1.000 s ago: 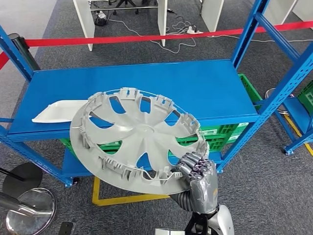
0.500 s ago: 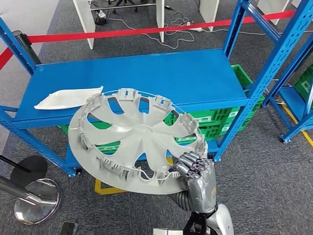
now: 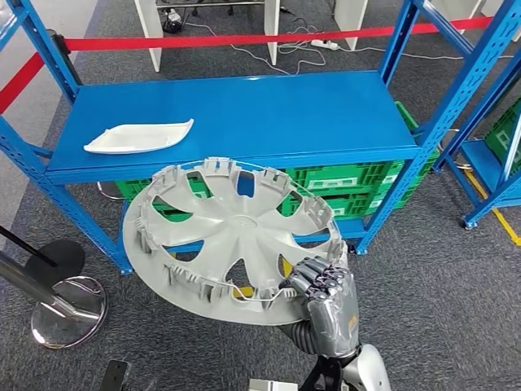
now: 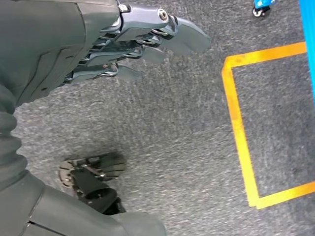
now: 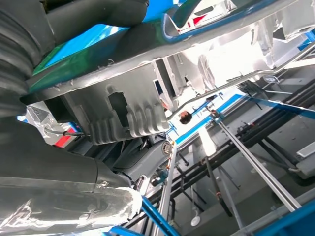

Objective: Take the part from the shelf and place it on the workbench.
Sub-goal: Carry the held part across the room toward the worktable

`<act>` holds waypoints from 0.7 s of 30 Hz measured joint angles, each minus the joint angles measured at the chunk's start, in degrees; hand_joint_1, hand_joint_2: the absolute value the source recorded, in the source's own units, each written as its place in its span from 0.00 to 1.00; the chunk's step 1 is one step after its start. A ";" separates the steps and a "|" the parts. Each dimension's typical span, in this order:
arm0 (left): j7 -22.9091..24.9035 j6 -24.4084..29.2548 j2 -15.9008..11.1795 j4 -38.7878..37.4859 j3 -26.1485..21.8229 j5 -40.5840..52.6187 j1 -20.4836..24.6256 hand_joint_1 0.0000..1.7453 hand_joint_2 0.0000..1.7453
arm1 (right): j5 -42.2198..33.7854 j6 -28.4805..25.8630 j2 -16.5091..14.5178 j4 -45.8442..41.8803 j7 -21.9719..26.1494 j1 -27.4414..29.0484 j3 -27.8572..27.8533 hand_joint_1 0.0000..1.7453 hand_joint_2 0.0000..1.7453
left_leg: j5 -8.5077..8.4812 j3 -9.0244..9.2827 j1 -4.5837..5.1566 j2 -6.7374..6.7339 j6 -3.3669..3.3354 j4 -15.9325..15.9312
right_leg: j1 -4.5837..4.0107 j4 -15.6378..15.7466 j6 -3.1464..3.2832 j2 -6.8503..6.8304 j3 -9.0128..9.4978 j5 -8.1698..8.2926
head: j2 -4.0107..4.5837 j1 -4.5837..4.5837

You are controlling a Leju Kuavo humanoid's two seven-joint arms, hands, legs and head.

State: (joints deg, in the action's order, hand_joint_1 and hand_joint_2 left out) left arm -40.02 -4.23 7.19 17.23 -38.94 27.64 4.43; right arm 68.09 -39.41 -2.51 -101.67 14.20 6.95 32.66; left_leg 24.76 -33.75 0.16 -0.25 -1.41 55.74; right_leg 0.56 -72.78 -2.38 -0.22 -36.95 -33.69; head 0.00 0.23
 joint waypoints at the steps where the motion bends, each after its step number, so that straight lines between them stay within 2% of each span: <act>1: 0.00 -0.01 0.03 -0.04 0.07 0.11 0.15 0.00 1.00 | 0.21 0.00 0.14 -0.01 -0.25 -0.04 0.10 1.00 1.00 | -0.58 -0.68 0.13 0.01 0.07 0.09 | -0.04 2.94 0.29 0.00 2.53 1.71 | 0.00 0.01; 2: 0.00 -0.03 0.08 -0.07 0.15 0.23 0.31 0.00 1.00 | 0.39 0.00 0.24 -0.01 -0.47 -0.12 0.20 1.00 1.00 | -1.11 -1.27 0.30 0.02 0.20 0.20 | -0.15 7.29 0.64 -0.01 5.84 2.53 | 0.00 0.01; 3: 0.00 -0.03 0.13 -0.08 0.23 0.34 0.49 0.00 1.00 | 0.54 -0.01 0.30 -0.02 -0.63 -0.25 0.33 1.00 1.00 | -1.65 -1.73 0.45 0.03 0.37 0.36 | -0.23 12.04 0.92 -0.01 9.16 2.46 | 0.00 0.04; 4: 0.00 -0.03 0.17 -0.08 0.30 0.45 0.68 0.00 1.00 | 0.64 -0.01 0.35 -0.04 -0.67 -0.37 0.46 1.00 1.00 | -2.24 -2.05 0.54 0.03 0.57 0.48 | -0.35 15.66 1.12 0.02 11.49 1.95 | 0.00 0.07; 5: 0.00 -0.03 0.20 -0.10 0.34 0.53 0.84 0.00 1.00 | 0.74 -0.02 0.39 -0.08 -0.67 -0.47 0.59 1.00 1.00 | -2.82 -2.35 0.57 0.01 0.80 0.51 | -0.48 17.86 1.25 0.06 12.62 1.39 | 0.00 0.06; 7: 0.00 0.07 0.18 -0.19 0.39 0.69 1.03 0.00 1.00 | 1.02 -0.02 0.45 -0.14 -0.84 -0.57 0.79 1.00 1.00 | -3.65 -2.86 0.43 0.06 1.35 0.53 | -0.48 18.57 1.76 0.00 11.87 1.90 | 0.00 -0.05; 8: 0.00 0.16 0.15 -0.25 0.40 0.79 1.05 0.00 1.00 | 1.15 -0.01 0.48 -0.16 -1.03 -0.60 0.84 1.00 1.00 | -2.84 -3.26 0.35 0.11 1.69 0.97 | -0.39 18.58 2.24 -0.07 11.20 2.45 | 0.00 -0.07; 9: 0.00 0.26 0.11 -0.31 0.43 0.90 1.04 0.00 1.00 | 1.27 -0.01 0.50 -0.16 -1.24 -0.63 0.88 1.00 1.00 | -0.92 -3.84 0.25 0.17 2.06 2.33 | -0.27 18.61 2.76 -0.17 10.68 3.12 | 0.00 0.01; 10: 0.00 0.36 0.07 -0.36 0.45 1.01 1.06 0.00 1.00 | 1.38 0.00 0.51 -0.16 -1.41 -0.64 0.91 1.00 1.00 | 1.96 -4.61 0.07 0.21 2.41 4.79 | -0.18 18.60 3.16 -0.27 10.07 3.80 | 0.00 0.10; 11: 0.00 0.41 0.08 -0.42 0.50 1.12 1.09 0.00 1.00 | 1.48 0.00 0.55 -0.16 -1.51 -0.60 0.94 1.00 1.00 | 5.14 -5.46 -0.09 0.21 2.74 8.32 | -0.20 18.51 3.38 -0.26 9.35 4.49 | 0.00 0.23; 12: 0.00 0.45 0.08 -0.48 0.55 1.27 1.14 0.00 1.00 | 1.56 0.00 0.59 -0.16 -1.55 -0.56 0.96 1.00 1.00 | 7.59 -6.19 -0.28 0.20 3.00 12.29 | -0.21 18.33 3.44 -0.29 8.52 5.17 | 0.00 0.28; 13: 0.00 0.48 0.09 -0.55 0.61 1.43 1.19 0.00 1.00 | 1.62 0.00 0.64 -0.16 -1.55 -0.50 0.96 1.00 1.00 | 8.73 -6.48 -0.42 0.19 3.22 15.52 | -0.23 18.09 3.42 -0.32 7.52 5.78 | 0.00 0.29; 14: 0.00 0.51 0.09 -0.61 0.66 1.61 1.23 0.00 1.00 | 1.64 0.00 0.70 -0.16 -1.56 -0.44 0.96 1.00 1.00 | 8.53 -6.09 -0.54 0.19 3.35 17.28 | -0.23 17.78 3.35 -0.32 6.51 6.34 | 0.00 0.29; 15: 0.00 0.52 0.09 -0.66 0.69 1.80 1.29 0.00 1.00 | 1.66 0.00 0.75 -0.16 -1.57 -0.37 0.96 1.00 1.00 | 7.30 -4.82 -0.63 0.19 3.41 17.06 | -0.22 17.42 3.25 -0.32 5.52 6.80 | 0.00 0.29; 16: 0.00 0.55 0.08 -0.68 0.71 1.98 1.38 0.00 1.00 | 1.71 0.00 0.78 -0.17 -1.59 -0.29 0.95 1.00 1.00 | 5.75 -2.67 -0.70 0.20 3.38 14.86 | -0.21 17.03 3.10 -0.29 4.62 7.20 | 0.00 0.28; 17: 0.00 0.56 0.07 -0.69 0.72 2.13 1.54 0.00 1.00 | 1.79 0.00 0.80 -0.21 -1.62 -0.18 0.95 1.00 1.00 | 4.76 0.21 -0.73 0.22 3.24 11.32 | -0.22 16.63 2.89 -0.26 3.84 7.54 | 0.00 0.26; 19: 0.00 0.58 0.04 -0.70 0.74 2.40 1.99 0.00 1.00 | 2.07 -0.01 0.81 -0.44 -1.77 0.04 0.92 1.00 1.00 | 4.90 5.56 -0.63 0.31 2.72 3.57 | -0.39 15.84 2.28 -0.23 2.61 8.25 | 0.00 0.21; 20: 0.00 0.58 0.04 -0.71 0.75 2.56 2.21 0.00 1.00 | 2.24 -0.02 0.81 -0.59 -1.86 0.14 0.91 1.00 1.00 | 5.46 6.97 -0.52 0.35 2.45 1.19 | -0.44 15.60 1.91 -0.25 2.17 8.68 | 0.00 0.20; 21: 0.00 0.57 0.05 -0.74 0.77 2.72 2.34 0.00 1.00 | 2.42 -0.02 0.83 -0.75 -1.96 0.23 0.90 1.00 1.00 | 5.70 7.35 -0.40 0.37 2.12 0.07 | -0.47 15.47 1.51 -0.28 1.84 9.16 | 0.00 0.19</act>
State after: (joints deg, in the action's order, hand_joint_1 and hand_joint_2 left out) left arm -40.02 -3.66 7.23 16.50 -38.17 30.36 6.76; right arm 70.51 -39.43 -1.68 -102.42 12.24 7.18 33.56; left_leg 30.46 -26.40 -0.24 0.12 0.71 55.81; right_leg 0.09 -57.31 -0.87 -0.49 -35.12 -24.54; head 0.00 0.42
